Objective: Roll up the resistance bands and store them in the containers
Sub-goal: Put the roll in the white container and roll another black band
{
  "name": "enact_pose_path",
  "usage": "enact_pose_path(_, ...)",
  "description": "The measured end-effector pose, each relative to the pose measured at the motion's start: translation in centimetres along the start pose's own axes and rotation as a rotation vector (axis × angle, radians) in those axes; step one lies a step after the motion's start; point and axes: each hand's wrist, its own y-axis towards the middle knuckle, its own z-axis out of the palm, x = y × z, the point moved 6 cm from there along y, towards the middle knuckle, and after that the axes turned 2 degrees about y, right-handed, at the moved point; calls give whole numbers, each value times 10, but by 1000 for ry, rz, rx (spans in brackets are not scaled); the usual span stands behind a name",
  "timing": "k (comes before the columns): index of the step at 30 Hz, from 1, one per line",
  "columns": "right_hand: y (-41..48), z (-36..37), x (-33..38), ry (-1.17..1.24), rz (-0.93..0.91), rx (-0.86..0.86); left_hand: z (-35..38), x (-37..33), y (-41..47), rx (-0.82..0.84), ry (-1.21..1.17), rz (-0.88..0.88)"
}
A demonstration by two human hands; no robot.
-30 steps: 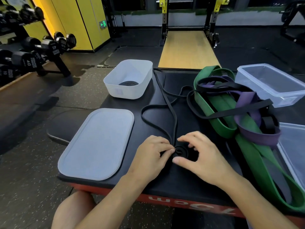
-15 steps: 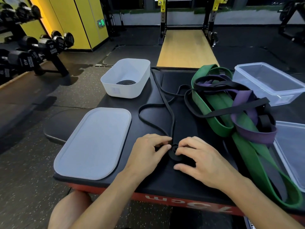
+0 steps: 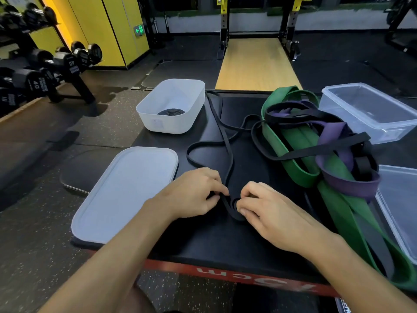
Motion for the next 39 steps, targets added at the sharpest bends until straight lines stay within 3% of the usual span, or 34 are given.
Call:
enact_pose_path(5,4,1,-5,12,13,47,-7,14,6,59,-2,38)
enact_pose_path(13,3,0,-9,-42,51,40,-11,17,-3,-23,128,171)
enact_pose_path(19,5,3,-6,-35,54,52,-17,24,0,-3,125,139)
enact_pose_path(27,0,4,-9,92,19,7,-8,12,-2,-161,83,23)
enact_pose_path(36,-3,8,-14,160,29,-21,-8,10,-11,-100,26,-79)
enact_pose_path(39,-2,9,-15,184,34,-16,-4,7,-6,-173,33,-95)
